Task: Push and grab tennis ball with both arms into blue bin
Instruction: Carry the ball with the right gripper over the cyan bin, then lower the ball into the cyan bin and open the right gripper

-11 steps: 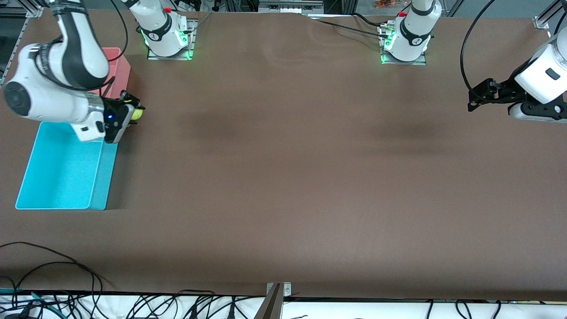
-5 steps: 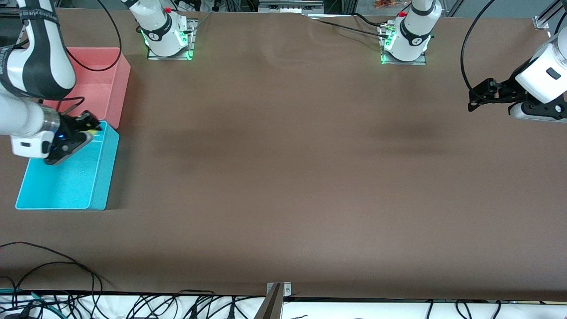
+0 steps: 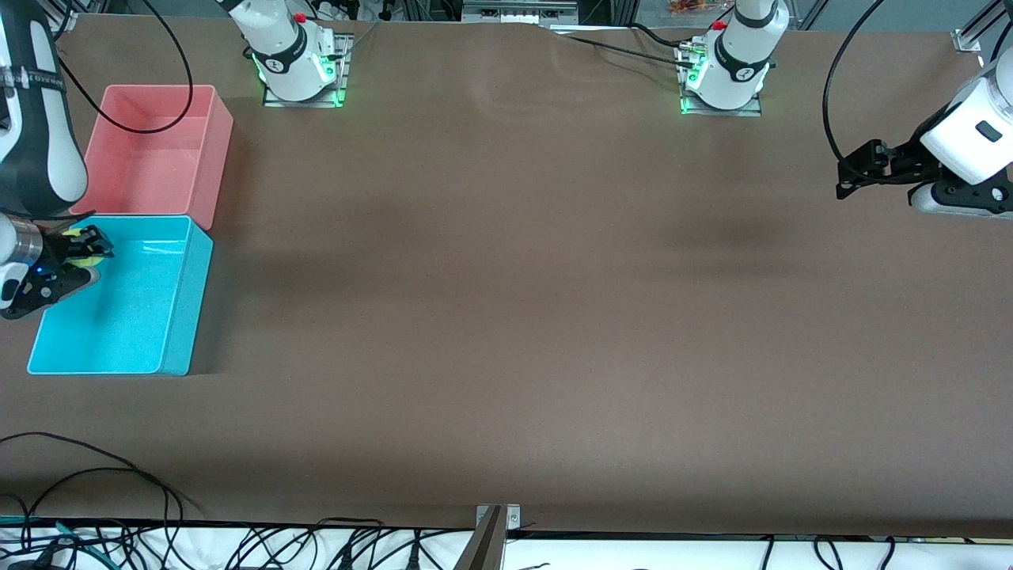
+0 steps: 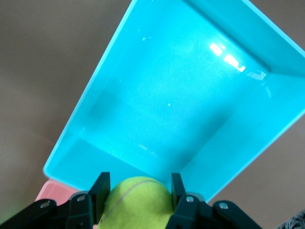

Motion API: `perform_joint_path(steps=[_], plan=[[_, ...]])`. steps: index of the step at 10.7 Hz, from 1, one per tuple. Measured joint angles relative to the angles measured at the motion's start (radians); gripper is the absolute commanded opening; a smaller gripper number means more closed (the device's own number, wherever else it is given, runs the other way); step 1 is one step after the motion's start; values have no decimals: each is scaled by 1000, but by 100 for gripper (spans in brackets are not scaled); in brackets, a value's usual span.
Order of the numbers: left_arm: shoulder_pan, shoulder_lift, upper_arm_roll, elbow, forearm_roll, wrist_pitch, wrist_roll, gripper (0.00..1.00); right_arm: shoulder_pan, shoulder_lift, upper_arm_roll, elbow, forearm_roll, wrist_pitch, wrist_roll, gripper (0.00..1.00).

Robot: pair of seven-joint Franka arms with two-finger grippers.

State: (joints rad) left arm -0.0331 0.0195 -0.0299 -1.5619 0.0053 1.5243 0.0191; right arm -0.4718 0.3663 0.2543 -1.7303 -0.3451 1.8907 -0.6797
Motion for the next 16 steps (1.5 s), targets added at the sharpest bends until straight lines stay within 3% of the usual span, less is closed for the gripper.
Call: perform_joint_path(steps=[6,16], plan=[[0,0,-1,1,0,0,0,100,1,188,-40,42,-6,92,7,17],[-1,1,-1,1,0,-2,0,100,-59,250,-61,67,-6,100,0,21]])
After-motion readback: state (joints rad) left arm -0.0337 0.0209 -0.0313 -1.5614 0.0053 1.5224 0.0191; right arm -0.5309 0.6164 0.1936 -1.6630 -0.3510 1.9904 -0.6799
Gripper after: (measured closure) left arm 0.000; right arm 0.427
